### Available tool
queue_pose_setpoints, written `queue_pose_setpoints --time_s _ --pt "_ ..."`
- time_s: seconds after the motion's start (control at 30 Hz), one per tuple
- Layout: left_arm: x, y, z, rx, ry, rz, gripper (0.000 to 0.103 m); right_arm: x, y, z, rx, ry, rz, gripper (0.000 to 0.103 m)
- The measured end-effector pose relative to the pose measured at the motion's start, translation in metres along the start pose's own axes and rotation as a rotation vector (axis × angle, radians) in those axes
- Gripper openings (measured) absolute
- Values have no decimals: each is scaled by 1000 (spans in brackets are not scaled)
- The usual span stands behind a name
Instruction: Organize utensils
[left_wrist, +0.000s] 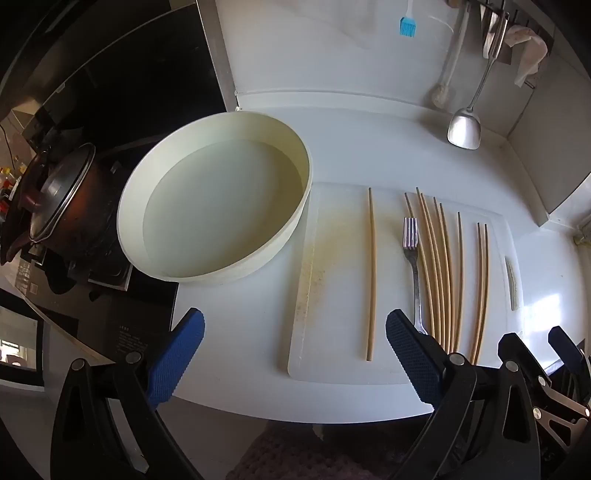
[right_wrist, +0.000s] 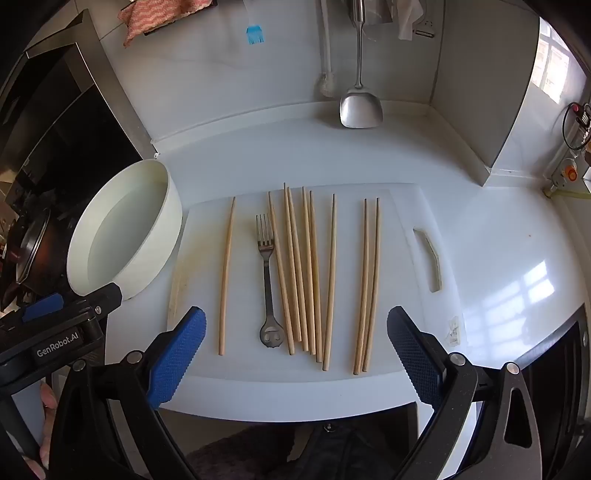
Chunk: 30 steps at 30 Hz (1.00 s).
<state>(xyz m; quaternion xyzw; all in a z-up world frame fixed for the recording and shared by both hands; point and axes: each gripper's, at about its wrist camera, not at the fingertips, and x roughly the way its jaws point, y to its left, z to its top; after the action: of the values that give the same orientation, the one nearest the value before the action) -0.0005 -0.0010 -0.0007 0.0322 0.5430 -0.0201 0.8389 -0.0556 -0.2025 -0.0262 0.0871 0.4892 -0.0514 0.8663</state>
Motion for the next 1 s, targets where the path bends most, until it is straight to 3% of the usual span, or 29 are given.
queue_pose_setpoints --time_s 0.2,0.23,1.0 --pt "-1 1 -1 39 12 1 97 -2 1 -2 -2 0 -4 94" --pt "-3 -1 2 -8 4 25 97 -2 1 -2 -2 0 -5 94" --pt "-4 3 3 -3 -10 30 97 -6 7 0 -5 -10 -7 94"
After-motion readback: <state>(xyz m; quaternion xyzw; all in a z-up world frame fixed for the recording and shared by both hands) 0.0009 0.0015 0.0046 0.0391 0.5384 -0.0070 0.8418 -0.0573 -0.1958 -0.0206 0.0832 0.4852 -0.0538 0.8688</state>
